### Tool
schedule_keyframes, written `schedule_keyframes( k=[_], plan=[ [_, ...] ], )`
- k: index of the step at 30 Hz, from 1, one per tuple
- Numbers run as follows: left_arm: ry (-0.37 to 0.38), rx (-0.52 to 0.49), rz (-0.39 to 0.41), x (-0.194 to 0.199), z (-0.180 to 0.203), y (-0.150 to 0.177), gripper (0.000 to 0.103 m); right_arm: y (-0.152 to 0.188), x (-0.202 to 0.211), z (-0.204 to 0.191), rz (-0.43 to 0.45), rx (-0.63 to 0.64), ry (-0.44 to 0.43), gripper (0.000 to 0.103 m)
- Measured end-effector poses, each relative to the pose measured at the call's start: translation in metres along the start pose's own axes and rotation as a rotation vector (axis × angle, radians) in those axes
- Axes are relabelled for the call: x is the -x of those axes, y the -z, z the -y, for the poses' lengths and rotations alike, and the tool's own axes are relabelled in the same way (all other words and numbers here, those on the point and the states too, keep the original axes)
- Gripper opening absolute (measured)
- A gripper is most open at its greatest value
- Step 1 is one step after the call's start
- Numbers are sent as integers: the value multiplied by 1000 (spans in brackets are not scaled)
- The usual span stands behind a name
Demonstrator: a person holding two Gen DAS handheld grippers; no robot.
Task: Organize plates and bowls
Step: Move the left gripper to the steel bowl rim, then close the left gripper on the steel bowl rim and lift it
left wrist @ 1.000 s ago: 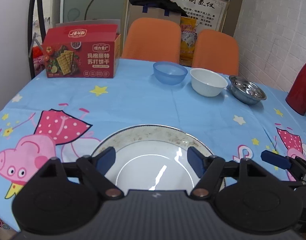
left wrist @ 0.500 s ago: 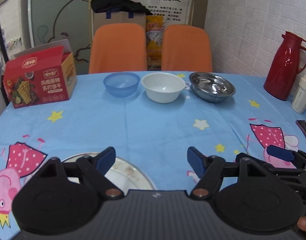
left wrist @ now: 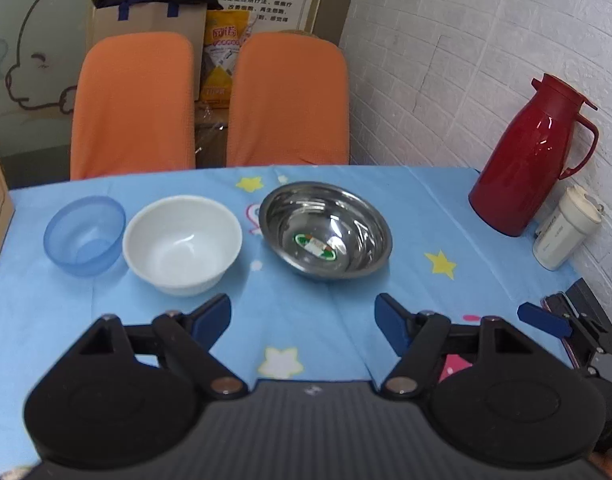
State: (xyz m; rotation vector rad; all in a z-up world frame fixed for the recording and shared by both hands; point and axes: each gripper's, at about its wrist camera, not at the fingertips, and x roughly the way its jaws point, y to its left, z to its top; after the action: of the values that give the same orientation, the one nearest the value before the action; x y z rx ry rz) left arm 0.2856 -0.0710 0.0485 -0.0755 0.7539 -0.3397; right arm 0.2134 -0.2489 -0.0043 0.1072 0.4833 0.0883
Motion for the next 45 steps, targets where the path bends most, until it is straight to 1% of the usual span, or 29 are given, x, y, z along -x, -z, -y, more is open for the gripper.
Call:
schedule_keyframes(
  k=[4,7,9,12,16,20,24,29,33,35,36,37,38,39,40,43,45],
  plan=[
    [1,-28,32,-28,-3,-34,71,-12,-24,6,-47,16,-24,103],
    [24,-51,42,-52,-9,-56,71,-25,-43,7,-70,24,-43,103],
    [40,-55,25,-69,-13,-64,71,-34,-58,8,-82,13,-51,103],
    [76,-42,-29,-103,-23,-76,71,-45,-83,8,-104,19,-41,103],
    [103,-12,-103,-145,-35,-85,71,-53,-122,7,-155,22,-15,103],
    [101,-22,-139,-172,-39,-88,71,-53,-153,8,-200,2,-3,103],
    [102,-52,-155,-185,-37,-86,71,-50,-175,8,-246,-12,5,103],
    [102,-110,-163,-194,-27,-80,71,-44,-183,5,-271,-17,-5,103],
    [82,-149,-157,-195,-22,-76,66,-42,-179,4,-259,-5,-6,103],
    [72,-170,-156,-195,-20,-73,54,-44,-177,4,-249,-4,-22,103],
    [59,-182,-160,-196,-19,-72,45,-44,-175,4,-246,0,-32,103],
    [48,-194,-160,-197,-16,-71,40,-44,-174,3,-245,7,-40,88],
    [30,-203,-158,-196,-15,-69,40,-45,-174,1,-246,19,-45,75],
    [8,-211,-154,-197,-13,-68,35,-45,-175,-2,-246,30,-52,71],
    [-8,-213,-153,-196,-12,-67,31,-45,-175,-2,-246,32,-52,71],
    [-1,-179,-166,-193,-13,-70,31,-45,-173,-2,-245,24,-51,71],
    [15,-161,-168,-186,-13,-73,31,-46,-167,0,-241,4,-66,71]
  ],
)
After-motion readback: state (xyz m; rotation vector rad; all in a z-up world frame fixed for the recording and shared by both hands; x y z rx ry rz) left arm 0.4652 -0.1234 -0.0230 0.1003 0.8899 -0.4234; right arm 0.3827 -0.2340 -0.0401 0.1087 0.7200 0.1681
